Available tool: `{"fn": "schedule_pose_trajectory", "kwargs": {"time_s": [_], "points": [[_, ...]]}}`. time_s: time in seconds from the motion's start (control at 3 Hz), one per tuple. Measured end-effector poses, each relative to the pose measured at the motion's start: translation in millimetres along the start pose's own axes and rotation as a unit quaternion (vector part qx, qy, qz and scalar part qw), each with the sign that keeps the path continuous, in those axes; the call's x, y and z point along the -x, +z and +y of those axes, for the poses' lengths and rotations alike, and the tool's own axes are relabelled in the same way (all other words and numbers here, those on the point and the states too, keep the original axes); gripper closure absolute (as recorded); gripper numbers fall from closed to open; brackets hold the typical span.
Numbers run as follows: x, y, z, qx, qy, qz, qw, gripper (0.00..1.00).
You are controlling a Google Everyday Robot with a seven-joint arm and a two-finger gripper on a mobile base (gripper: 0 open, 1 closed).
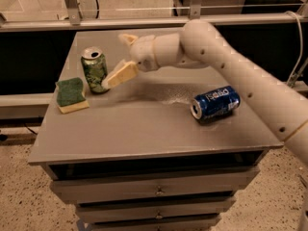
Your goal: Move green can near sponge
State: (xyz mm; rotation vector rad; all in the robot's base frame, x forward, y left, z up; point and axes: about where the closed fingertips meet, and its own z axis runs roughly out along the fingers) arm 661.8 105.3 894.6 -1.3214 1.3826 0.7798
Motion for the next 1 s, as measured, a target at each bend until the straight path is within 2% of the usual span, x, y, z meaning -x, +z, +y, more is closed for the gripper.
{"fn": "schedule_pose_trajectory", "kwargs": {"time_s": [0.33, 0.67, 1.0], "points": [[7, -41, -26, -0.033, -0.016, 0.025, 0.999, 0.0], [17, -96, -61, -0.087, -0.026, 0.027, 0.9955, 0.0], [24, -108, -70, -0.1, -0.029, 0.023, 0.9943, 0.0]]}}
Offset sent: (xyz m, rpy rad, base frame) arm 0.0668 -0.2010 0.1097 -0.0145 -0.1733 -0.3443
